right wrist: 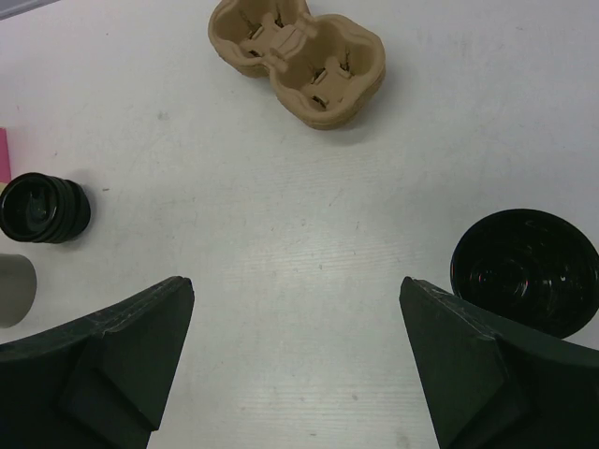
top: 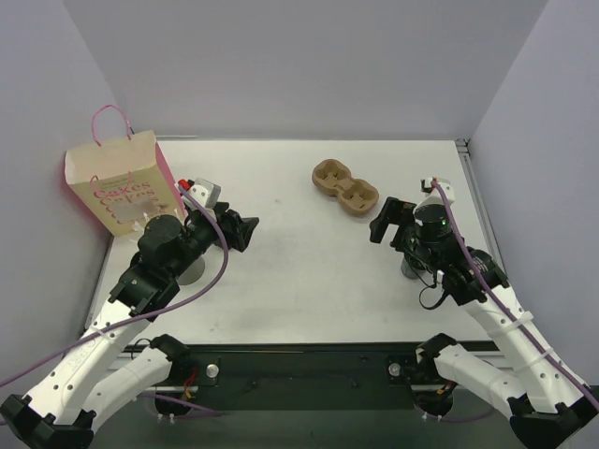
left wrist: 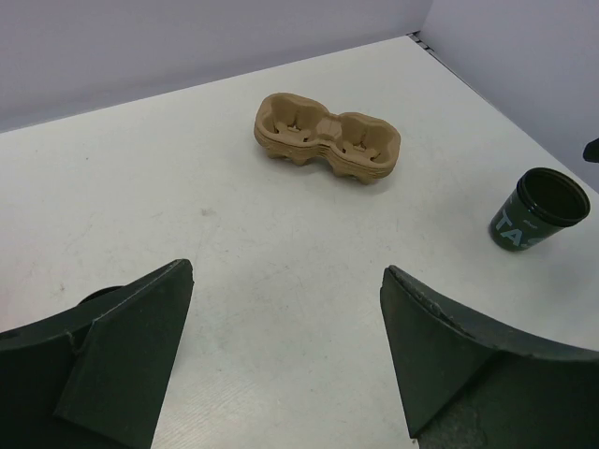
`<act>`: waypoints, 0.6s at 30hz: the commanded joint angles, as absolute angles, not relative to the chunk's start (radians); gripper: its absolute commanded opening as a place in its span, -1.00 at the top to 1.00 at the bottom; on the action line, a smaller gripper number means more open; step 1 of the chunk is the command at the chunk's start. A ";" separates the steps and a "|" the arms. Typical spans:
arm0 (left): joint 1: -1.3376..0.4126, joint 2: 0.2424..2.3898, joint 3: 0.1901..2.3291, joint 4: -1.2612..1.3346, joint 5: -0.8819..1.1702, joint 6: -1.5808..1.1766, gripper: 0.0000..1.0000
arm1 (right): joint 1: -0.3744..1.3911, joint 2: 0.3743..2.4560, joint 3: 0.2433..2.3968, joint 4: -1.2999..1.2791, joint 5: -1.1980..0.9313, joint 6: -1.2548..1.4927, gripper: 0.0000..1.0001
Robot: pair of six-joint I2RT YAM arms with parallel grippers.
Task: Pack the takeout coffee
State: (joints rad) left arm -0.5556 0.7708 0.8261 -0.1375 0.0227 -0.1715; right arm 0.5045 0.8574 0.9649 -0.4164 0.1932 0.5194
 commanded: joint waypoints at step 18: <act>-0.561 0.781 0.836 -0.086 0.040 -0.175 -0.83 | 0.414 1.056 1.058 -0.576 0.317 0.328 -0.52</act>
State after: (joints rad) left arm -0.5556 0.7803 0.8261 -0.1375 0.0277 -0.1726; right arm 0.4854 0.9184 0.9798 -0.4881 0.2844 0.3679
